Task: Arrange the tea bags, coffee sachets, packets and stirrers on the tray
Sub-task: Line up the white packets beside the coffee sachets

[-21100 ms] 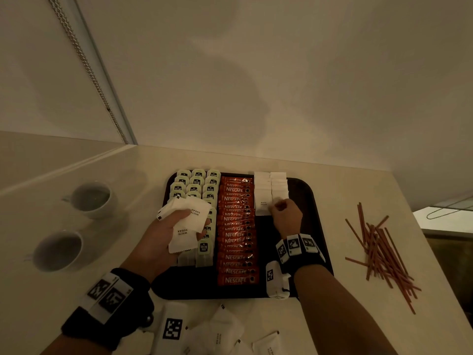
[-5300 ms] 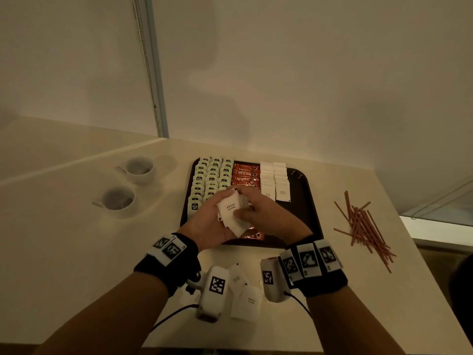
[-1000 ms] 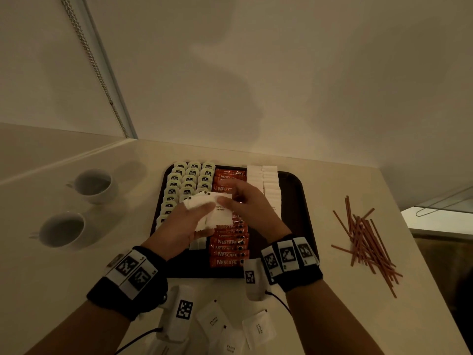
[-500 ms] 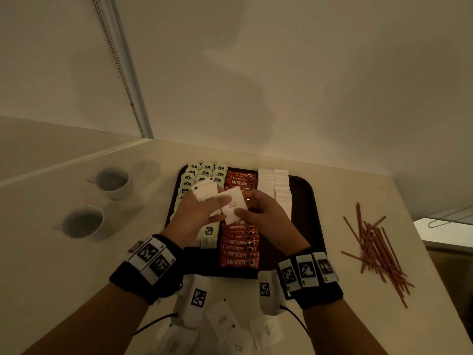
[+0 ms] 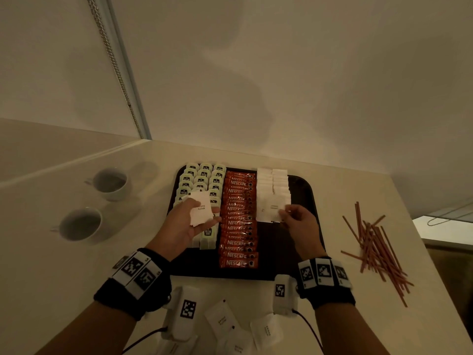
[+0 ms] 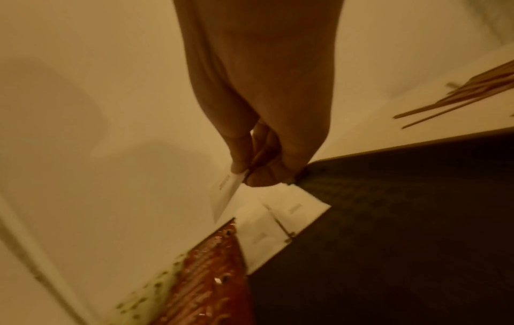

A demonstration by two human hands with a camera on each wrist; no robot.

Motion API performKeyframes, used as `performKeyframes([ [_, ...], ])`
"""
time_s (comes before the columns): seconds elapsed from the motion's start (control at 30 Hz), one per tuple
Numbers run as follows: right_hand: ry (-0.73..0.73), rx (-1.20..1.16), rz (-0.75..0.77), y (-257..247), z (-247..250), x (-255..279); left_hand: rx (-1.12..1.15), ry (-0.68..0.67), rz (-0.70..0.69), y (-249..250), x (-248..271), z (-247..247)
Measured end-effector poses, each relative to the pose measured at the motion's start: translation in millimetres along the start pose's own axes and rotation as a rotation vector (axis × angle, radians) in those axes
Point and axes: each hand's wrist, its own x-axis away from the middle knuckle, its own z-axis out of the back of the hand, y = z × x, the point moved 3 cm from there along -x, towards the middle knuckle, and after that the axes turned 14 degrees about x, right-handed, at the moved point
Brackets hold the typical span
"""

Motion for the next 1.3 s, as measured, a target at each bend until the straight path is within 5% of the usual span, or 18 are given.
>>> performKeyframes([
  [0.23, -0.011, 0.317, -0.097, 45, -5, -26, 0.026, -0.024, 0.0, 3, -2, 2],
  [0.97, 0.085, 0.607, 0.019, 26, -30, -42, 0.08, -0.057, 0.116, -1, -1, 4],
  [1.17, 0.116, 0.528, 0.113, 11, -31, -36, 0.021, -0.051, 0.103, -2, 0, 0],
  [1.3, -0.202, 0.262, 0.382, -49, -51, 4, -0.215, -0.081, 0.068, -8, -2, -2],
])
